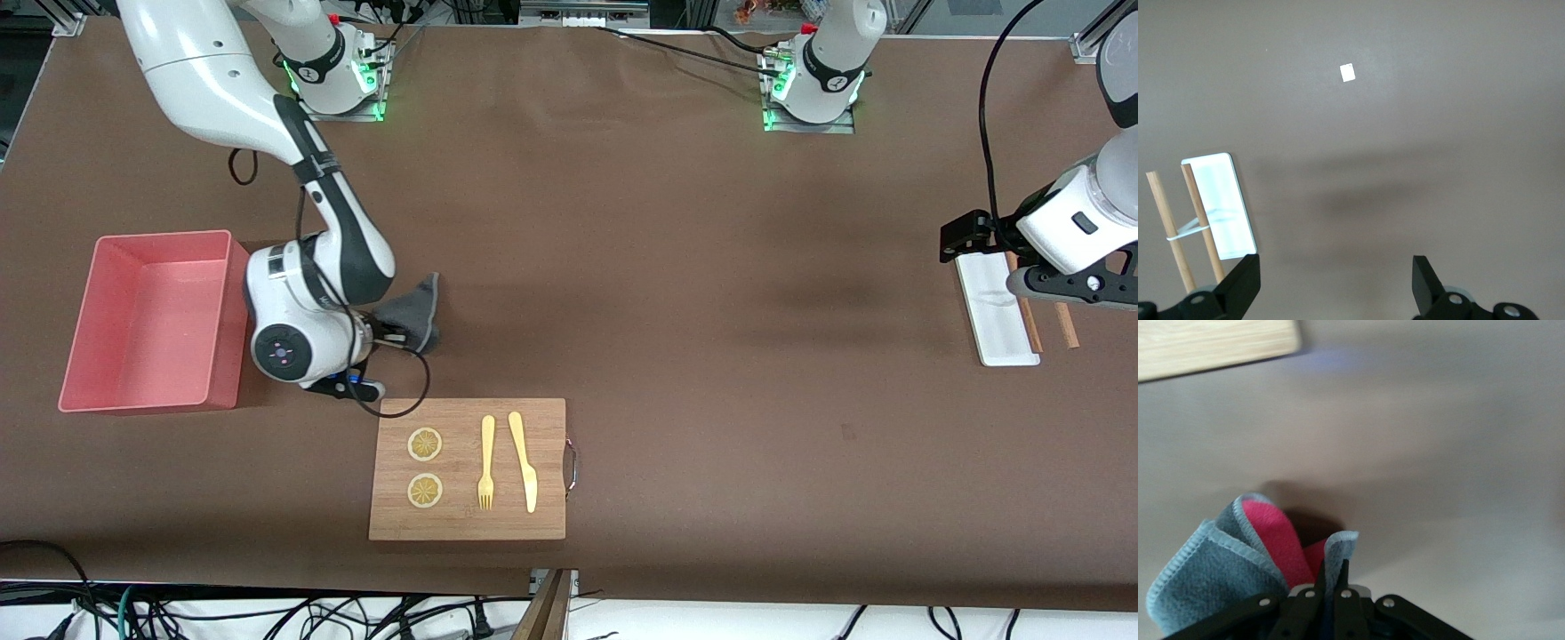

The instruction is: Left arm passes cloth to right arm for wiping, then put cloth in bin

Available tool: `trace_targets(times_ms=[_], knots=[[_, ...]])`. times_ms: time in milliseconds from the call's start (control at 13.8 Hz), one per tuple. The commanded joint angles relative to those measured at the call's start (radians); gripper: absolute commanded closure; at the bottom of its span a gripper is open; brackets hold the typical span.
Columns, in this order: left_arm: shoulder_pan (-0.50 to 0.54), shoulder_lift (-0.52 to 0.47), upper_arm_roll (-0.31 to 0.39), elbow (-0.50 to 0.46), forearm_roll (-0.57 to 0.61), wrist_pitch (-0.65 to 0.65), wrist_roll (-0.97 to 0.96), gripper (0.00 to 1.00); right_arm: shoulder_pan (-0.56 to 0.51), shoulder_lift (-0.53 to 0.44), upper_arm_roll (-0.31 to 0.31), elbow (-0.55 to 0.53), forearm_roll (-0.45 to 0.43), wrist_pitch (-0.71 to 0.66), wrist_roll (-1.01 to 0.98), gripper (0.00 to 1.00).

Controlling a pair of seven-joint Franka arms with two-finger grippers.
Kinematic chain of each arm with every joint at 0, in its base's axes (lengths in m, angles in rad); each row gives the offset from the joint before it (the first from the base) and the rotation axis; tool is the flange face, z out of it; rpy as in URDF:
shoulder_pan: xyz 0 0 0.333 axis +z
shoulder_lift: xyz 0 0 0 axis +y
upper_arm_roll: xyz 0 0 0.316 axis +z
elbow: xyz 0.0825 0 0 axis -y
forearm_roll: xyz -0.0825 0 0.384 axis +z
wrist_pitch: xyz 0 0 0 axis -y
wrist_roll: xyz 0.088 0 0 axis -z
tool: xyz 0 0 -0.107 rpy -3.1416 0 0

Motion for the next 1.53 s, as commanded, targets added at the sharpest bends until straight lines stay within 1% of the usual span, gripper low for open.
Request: trace_targets(times_ms=[0, 145, 291, 800, 873, 1018, 1236, 1455], knots=[[-0.007, 0.01, -0.026, 0.028, -0.011, -0.008, -0.135, 0.0, 0.01, -0.032, -0.04, -0.003, -0.016, -0.044, -0.108, 1.0], [-0.006, 0.012, -0.027, 0.028, -0.011, 0.002, -0.133, 0.0, 0.021, -0.031, -0.04, -0.003, -0.026, -0.041, -0.099, 1.0], [-0.004, 0.012, -0.029, 0.03, -0.013, 0.003, -0.135, 0.0, 0.064, -0.017, -0.038, -0.003, -0.026, -0.009, -0.024, 1.0], [0.002, 0.012, -0.029, 0.031, -0.028, 0.006, -0.126, 0.0, 0.272, 0.057, -0.024, -0.002, -0.005, 0.247, 0.384, 1.0], [0.002, 0.012, -0.029, 0.03, -0.028, 0.006, -0.126, 0.0, 0.295, 0.063, -0.001, 0.0, 0.0, 0.298, 0.455, 1.0], [0.005, 0.015, -0.029, 0.028, -0.036, 0.006, -0.124, 0.0, 0.311, 0.089, 0.04, 0.038, 0.027, 0.375, 0.569, 1.0], [0.005, 0.021, -0.027, 0.028, -0.048, 0.006, -0.124, 0.0, 0.326, 0.1, 0.08, 0.074, 0.029, 0.392, 0.671, 1.0], [0.007, 0.026, -0.029, 0.025, -0.049, 0.006, -0.124, 0.0, 0.325, 0.101, 0.114, 0.084, 0.03, 0.429, 0.767, 1.0]])
